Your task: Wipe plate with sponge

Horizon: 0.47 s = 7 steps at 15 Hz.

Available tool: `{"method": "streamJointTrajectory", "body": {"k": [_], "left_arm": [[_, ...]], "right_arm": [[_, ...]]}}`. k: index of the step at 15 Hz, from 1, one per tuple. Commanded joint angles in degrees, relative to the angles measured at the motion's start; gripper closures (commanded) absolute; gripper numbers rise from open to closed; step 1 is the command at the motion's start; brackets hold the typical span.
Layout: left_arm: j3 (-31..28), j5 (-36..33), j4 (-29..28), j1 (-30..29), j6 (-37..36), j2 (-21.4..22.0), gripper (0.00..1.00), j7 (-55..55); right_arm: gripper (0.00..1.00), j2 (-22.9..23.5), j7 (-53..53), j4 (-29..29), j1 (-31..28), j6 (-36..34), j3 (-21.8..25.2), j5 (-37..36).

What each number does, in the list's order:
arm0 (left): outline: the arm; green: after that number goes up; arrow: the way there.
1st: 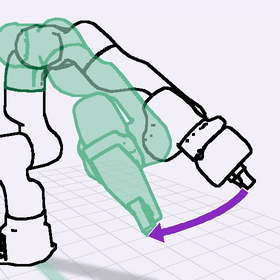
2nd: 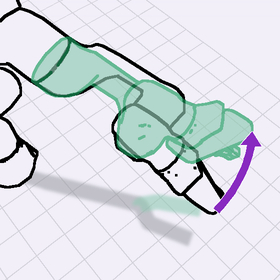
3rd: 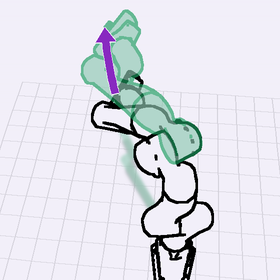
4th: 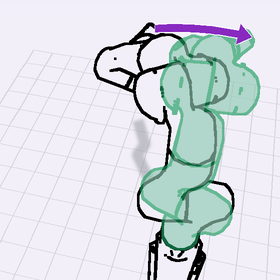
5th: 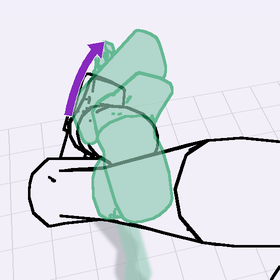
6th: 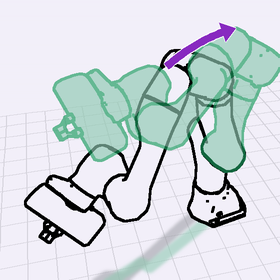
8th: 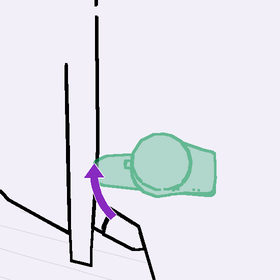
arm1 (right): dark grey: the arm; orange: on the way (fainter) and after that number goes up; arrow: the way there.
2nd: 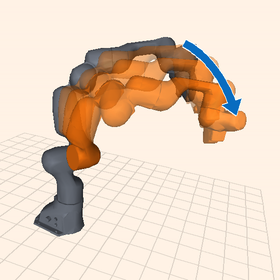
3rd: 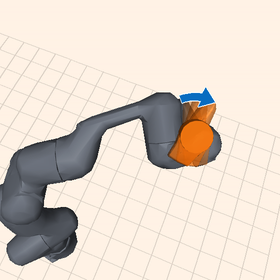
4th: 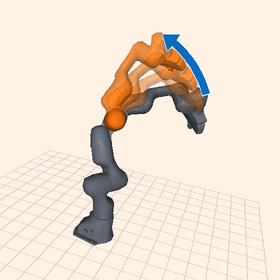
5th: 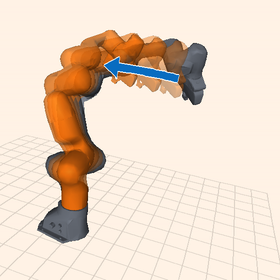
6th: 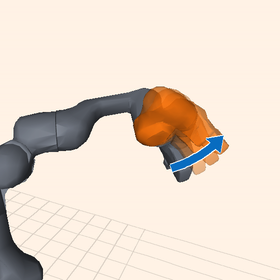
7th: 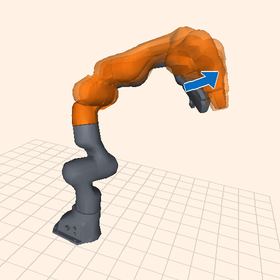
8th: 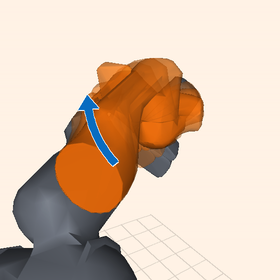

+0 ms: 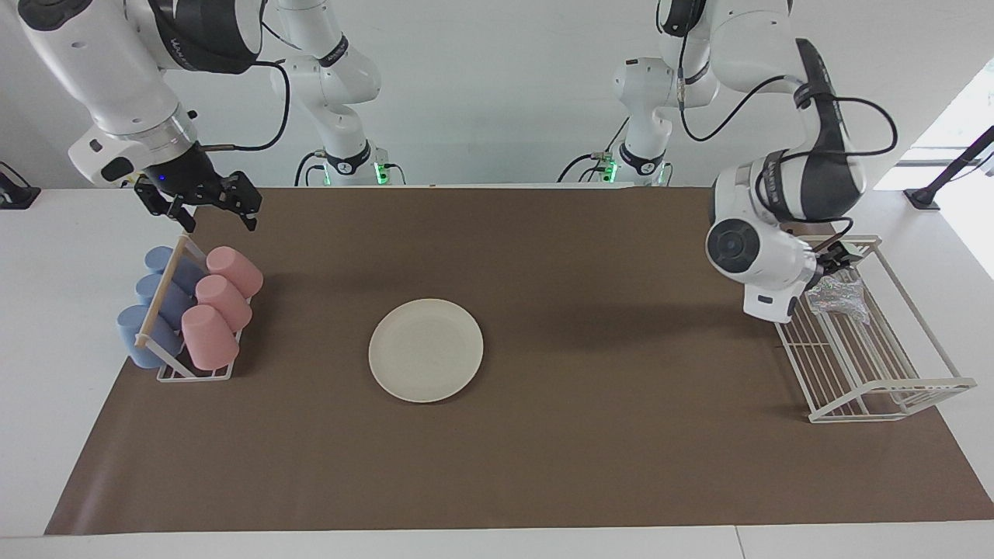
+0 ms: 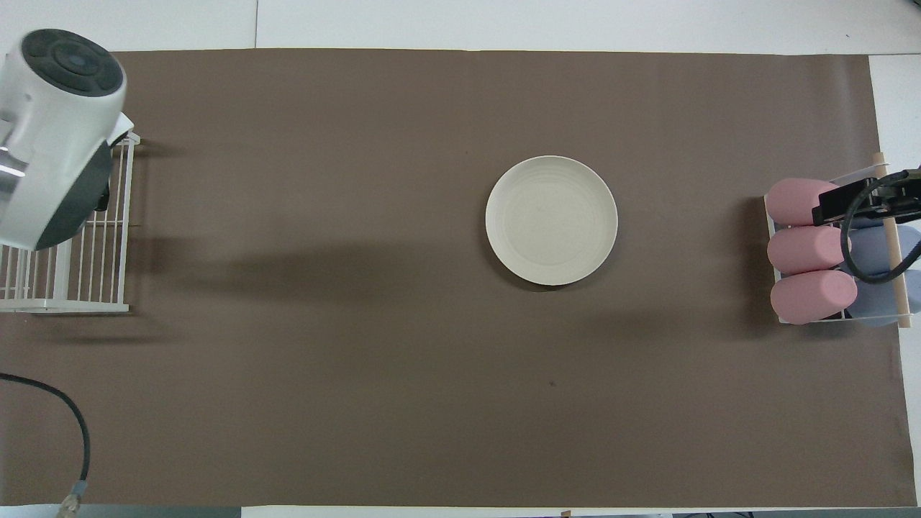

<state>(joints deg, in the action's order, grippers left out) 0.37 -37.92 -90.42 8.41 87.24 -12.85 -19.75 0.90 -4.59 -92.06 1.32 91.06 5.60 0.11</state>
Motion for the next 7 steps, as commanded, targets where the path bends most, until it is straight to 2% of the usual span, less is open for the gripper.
{"method": "streamJointTrajectory", "body": {"k": [1, 3, 7], "left_arm": [[-0.3, 9.8, 1.1, -1.8, 1.2, 4.3, 0.00, 2.2], [-0.3, 18.4, 0.9, -4.4, 1.3, 8.3, 0.00, 4.9], [-0.3, 31.6, -0.4, -6.3, 0.6, 12.1, 0.00, 8.4]], "right_arm": [[0.00, -1.3, 0.1, -1.5, 0.1, 0.8, -0.1, 0.0], [0.00, -1.3, 0.1, -1.5, 0.0, 1.0, -0.1, 0.0], [0.00, -1.2, 0.0, -1.5, 0.2, 1.0, -0.2, 0.0]]}}
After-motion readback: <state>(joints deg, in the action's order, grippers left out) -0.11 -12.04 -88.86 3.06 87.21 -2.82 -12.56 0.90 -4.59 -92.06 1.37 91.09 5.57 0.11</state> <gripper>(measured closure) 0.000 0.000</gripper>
